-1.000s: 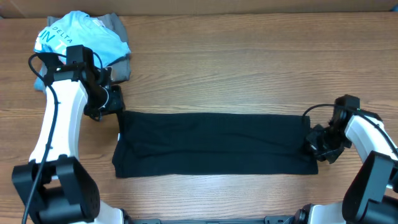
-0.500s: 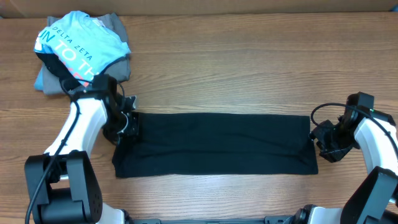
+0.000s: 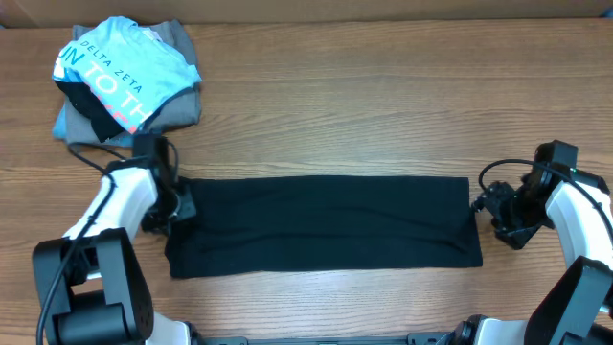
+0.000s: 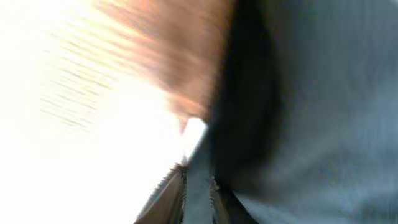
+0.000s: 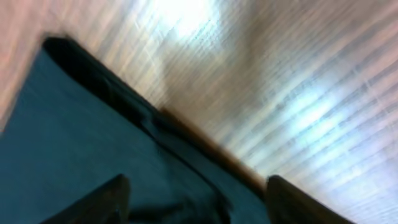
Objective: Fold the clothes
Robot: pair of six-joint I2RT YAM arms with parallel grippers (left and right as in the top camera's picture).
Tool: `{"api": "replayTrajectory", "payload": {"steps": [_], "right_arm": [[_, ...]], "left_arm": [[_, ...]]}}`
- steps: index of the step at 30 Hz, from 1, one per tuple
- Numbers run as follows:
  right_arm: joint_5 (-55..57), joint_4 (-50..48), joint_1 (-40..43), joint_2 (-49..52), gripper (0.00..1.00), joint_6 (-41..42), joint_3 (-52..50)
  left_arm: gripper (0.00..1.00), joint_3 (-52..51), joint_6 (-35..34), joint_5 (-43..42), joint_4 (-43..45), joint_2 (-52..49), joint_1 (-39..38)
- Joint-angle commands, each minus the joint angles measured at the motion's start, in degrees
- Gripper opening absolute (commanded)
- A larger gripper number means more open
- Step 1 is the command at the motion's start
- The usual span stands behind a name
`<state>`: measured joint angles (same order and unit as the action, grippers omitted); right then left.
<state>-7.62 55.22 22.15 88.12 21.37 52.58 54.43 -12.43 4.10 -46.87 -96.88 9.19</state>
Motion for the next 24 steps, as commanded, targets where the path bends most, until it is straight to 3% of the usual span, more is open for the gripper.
{"api": "replayTrajectory", "payload": {"steps": [1,4,7,10,14,20,24], "right_arm": [[-4.13,-2.03,0.33,-1.03,0.79,-3.82,-2.05],[-9.66,-4.0,0.13,-0.44,0.81,-9.01,-4.15],[-6.38,-4.68,0.11,0.72,0.83,-7.65,-6.19],[-2.73,-6.8,0.15,1.86,0.83,-5.92,-8.11],[-5.97,-11.67,0.07,2.47,0.79,-7.56,-10.8],[-10.16,-14.6,-0.39,2.47,0.5,-9.9,-14.82],[-15.58,-14.56,-0.39,2.45,0.2,-12.87,-15.13]], "left_arm": [[0.23,5.25,-1.51,3.37,0.17,0.66,1.03],[0.3,7.93,-1.31,3.39,-0.52,0.66,1.03],[0.38,10.45,-1.36,2.93,-1.77,0.66,1.03],[0.39,12.94,-1.33,1.88,-3.56,0.66,1.03],[0.4,14.8,-0.81,0.11,-4.79,0.66,1.03],[0.4,14.84,-0.37,-0.76,-4.72,0.66,1.03],[0.41,14.84,-0.39,-1.01,-4.63,0.66,1.03]]}}
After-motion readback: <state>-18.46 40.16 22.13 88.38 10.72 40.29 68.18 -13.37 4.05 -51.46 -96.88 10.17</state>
